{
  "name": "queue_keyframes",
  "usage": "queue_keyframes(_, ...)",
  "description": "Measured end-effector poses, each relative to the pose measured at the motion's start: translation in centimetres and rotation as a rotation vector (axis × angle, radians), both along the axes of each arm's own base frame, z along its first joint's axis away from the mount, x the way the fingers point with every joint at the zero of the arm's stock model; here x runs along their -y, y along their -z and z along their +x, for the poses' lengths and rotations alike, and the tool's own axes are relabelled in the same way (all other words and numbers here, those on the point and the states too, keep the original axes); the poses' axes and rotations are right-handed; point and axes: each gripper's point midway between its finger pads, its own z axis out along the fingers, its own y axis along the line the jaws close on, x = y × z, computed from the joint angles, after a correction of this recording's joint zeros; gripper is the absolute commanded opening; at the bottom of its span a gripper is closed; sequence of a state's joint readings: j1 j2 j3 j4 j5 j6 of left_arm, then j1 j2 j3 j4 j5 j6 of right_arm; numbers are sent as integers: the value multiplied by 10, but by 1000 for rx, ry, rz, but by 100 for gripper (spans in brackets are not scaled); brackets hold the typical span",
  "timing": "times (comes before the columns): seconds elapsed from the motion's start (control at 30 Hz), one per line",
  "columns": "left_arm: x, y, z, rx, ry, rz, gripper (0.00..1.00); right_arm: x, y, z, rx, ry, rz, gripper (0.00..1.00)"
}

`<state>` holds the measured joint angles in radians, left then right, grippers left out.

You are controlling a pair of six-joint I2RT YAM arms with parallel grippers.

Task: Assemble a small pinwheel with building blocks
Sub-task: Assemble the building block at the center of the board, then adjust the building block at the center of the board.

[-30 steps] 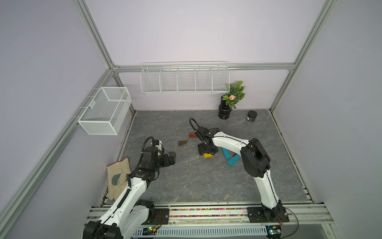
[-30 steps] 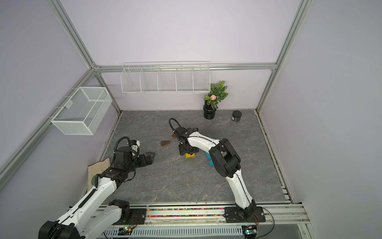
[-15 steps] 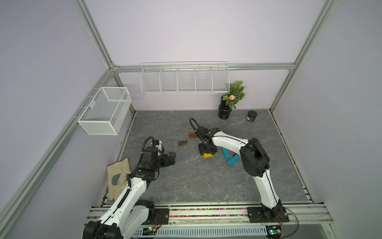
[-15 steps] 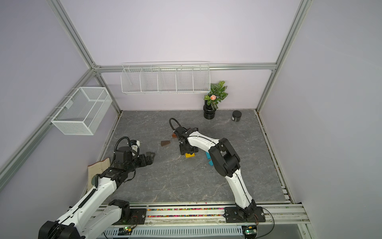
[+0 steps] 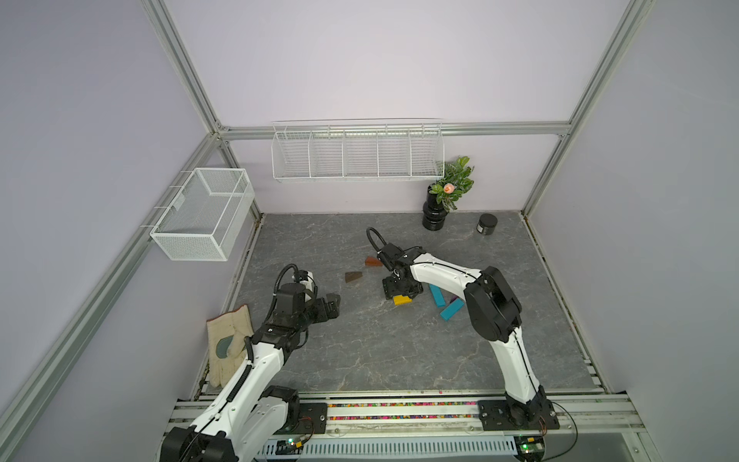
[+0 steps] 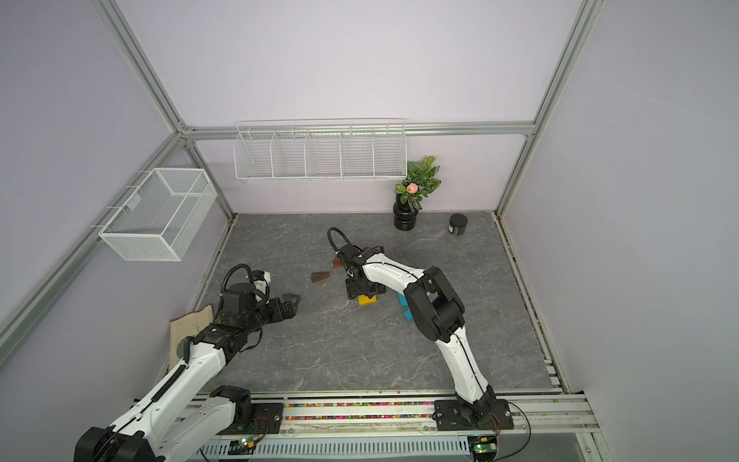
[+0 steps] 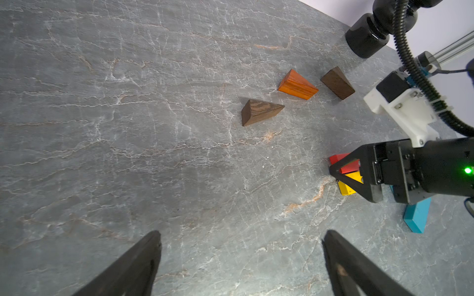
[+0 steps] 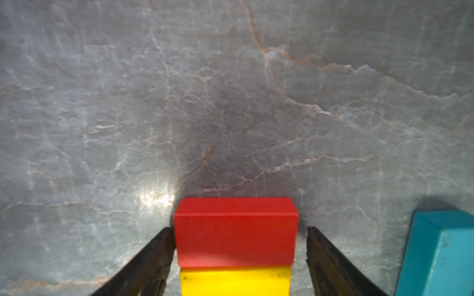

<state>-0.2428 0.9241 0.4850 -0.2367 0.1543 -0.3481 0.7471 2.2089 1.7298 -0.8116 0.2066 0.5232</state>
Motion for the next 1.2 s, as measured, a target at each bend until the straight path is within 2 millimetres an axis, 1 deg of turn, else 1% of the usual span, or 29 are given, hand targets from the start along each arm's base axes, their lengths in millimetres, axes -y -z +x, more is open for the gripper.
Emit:
queue_keyframes(0.07,0,0,0,0,0,0,99,0,-10,-1,14,-1,7,82)
queue_keyframes(0.13,0,0,0,0,-1,1,100,1,-23,-4,34,-5,23,78)
queue_keyframes(0.2,-1,0,0,1,-3,2,100,3,-38,-12,52,-11,36,70)
queue_keyframes(0.27,-1,0,0,1,-3,2,100,6,-50,-24,67,-19,49,58)
queue_keyframes(0.33,-1,0,0,1,-4,2,100,9,-53,-35,68,-18,56,49)
queue_keyframes(0.4,-1,0,0,1,-4,2,100,11,-47,-45,56,-17,53,43)
queue_keyframes(0.43,-1,0,0,1,-4,2,100,13,-42,-50,44,-15,48,41)
queue_keyframes(0.57,-1,0,0,1,-4,2,100,19,-19,-63,-8,-5,29,37)
queue_keyframes(0.67,-1,0,0,1,-4,2,100,15,-12,-62,-13,3,38,35)
queue_keyframes(0.93,-1,0,0,-2,-7,-1,100,9,7,-57,-27,17,35,34)
queue_keyframes(1.03,-1,0,0,-3,-8,-2,100,5,6,-53,-19,22,45,34)
queue_keyframes(1.2,-1,0,0,-3,-8,-2,100,6,6,-50,-17,32,49,34)
